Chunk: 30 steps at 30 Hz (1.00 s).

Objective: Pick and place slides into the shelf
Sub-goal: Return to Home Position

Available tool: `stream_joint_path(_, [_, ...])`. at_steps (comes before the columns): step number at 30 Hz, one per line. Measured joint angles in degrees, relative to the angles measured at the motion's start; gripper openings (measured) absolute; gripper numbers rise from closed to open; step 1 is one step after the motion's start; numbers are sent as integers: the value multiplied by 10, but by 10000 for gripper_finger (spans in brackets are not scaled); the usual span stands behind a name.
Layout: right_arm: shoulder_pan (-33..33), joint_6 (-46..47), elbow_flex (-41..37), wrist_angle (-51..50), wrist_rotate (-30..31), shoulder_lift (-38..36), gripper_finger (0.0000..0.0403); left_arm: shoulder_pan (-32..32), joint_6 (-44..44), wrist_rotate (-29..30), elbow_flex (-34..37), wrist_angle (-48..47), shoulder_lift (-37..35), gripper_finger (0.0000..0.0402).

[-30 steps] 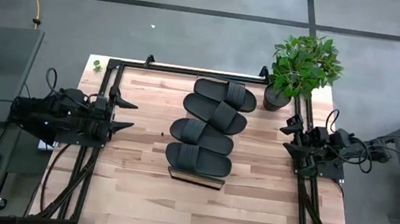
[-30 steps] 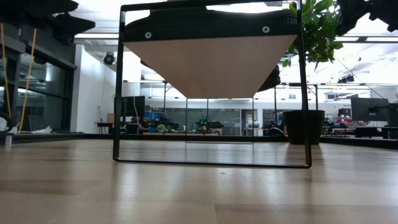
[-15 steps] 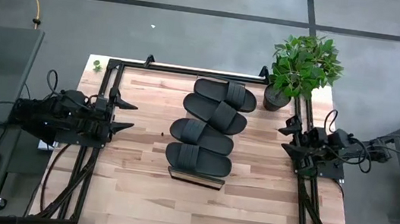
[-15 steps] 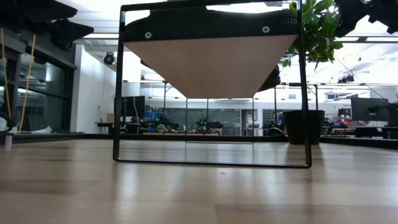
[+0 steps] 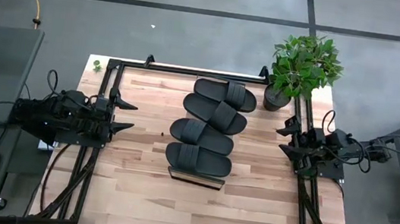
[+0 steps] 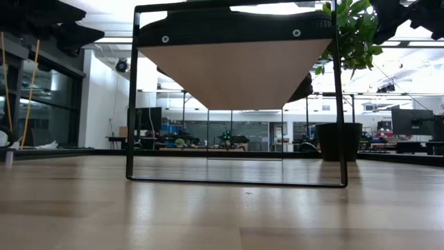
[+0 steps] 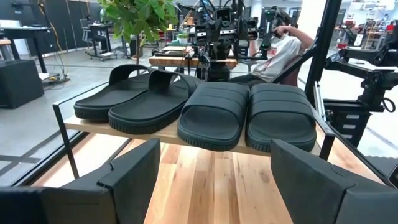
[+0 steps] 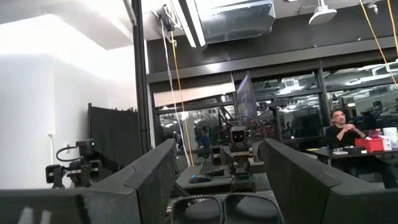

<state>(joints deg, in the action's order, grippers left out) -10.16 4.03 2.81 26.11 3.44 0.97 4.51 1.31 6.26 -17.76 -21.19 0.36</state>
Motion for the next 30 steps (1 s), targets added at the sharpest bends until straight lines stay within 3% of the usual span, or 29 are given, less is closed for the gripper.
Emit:
stream_joint_path(16, [0,-1,0,-24,-3,0,231,0,-5,0,2,5,0,287])
stream_joint_path(30, [0,-14,-23,12,9,0,231,0,18,-3,82,93,0,287])
